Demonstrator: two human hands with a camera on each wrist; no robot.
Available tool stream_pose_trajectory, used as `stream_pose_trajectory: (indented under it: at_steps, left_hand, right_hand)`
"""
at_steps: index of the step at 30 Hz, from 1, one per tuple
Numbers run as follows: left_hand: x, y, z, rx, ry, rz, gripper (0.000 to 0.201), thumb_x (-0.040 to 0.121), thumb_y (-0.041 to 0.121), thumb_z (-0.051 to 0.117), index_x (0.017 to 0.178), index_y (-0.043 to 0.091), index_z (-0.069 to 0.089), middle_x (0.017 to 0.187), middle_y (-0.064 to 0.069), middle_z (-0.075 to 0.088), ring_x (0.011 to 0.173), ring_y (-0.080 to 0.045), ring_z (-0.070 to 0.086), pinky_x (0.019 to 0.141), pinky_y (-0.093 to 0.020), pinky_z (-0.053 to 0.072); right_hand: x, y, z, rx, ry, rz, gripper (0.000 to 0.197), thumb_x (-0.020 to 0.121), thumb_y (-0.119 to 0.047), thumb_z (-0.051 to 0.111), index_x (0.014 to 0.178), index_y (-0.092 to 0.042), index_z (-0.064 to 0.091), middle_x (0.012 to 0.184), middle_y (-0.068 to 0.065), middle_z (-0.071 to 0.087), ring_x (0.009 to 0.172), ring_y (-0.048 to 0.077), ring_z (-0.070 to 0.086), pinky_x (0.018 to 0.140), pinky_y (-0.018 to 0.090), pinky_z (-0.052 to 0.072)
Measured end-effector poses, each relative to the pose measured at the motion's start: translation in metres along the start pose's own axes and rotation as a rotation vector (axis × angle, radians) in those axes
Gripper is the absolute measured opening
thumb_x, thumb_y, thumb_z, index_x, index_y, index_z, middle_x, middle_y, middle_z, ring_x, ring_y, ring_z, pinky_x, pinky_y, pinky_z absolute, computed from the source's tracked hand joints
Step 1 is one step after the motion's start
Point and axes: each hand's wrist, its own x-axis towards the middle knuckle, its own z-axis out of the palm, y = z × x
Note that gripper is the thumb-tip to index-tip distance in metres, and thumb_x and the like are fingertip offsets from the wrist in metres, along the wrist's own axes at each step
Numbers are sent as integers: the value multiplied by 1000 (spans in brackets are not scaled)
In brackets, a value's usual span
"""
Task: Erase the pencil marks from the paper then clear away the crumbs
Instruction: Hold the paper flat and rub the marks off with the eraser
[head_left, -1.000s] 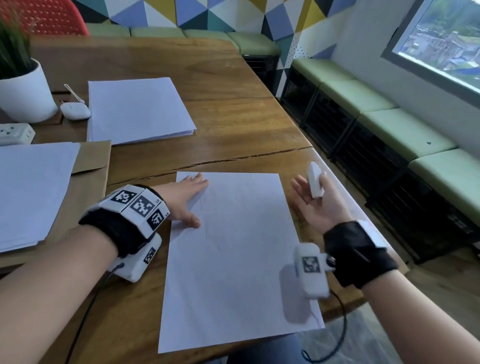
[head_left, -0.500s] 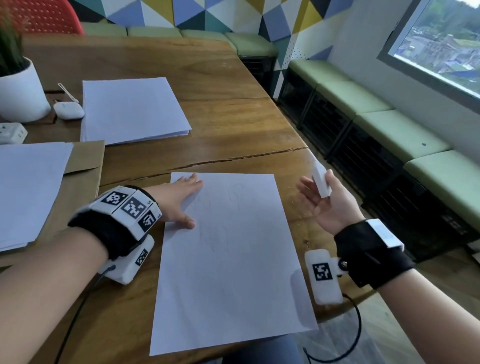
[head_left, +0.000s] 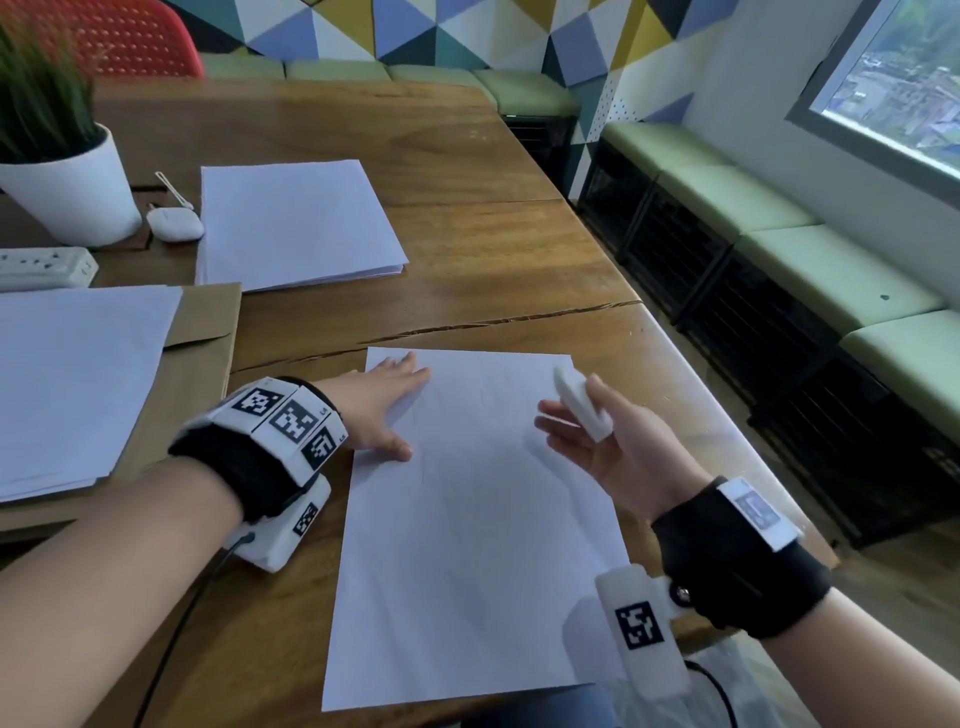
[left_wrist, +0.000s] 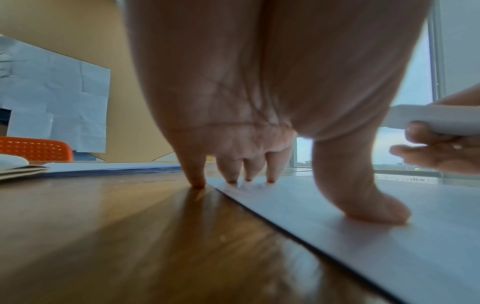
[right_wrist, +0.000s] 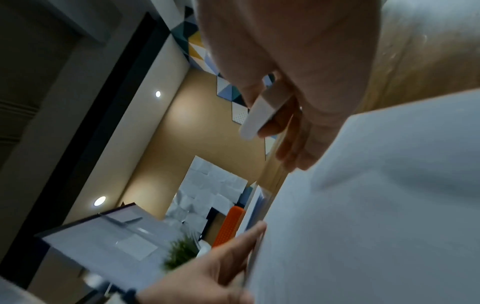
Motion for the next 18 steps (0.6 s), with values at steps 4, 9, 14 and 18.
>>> stream_pose_trajectory:
  at_steps: [4,9,14,18]
  left_hand:
    - [0,2,1,19,7,48,85,91,36,55,150,22,-5,157,1,-17,145,-19,-14,117,-41,-3]
    - [1,0,3,12,-44,115,105,81,42,66,149,21,-11,156,3,-21,144,-14,-18,116,-38,-8]
    - [2,0,7,42,-28,101,119,72,47,74,148,23,-15,156,3,-22,143,-15,-20,116,-41,-10]
    - [0,5,7,66,8,89,122,71,44,76,148,21,-16,156,2,-21,144,-16,-17,116,-43,-6]
  right_hand:
    - [-14,7,15,-504,-94,-113,27,97,-26,46,91,-8,66,87,6,67,71,18,64,72,28,52]
    - [-6,-4,40,-1108,-266,-68,26,91,-26,53,85,-6,67,73,2,65,42,11,49,42,17,38]
    - [22,-10,70,-1376,-45,-174,31,85,-22,53,58,-6,51,48,-1,56,45,17,43,39,19,36]
    - [13,14,101,-1562,-141,-228,29,83,-26,59,64,-9,45,59,2,42,54,17,40,44,26,25]
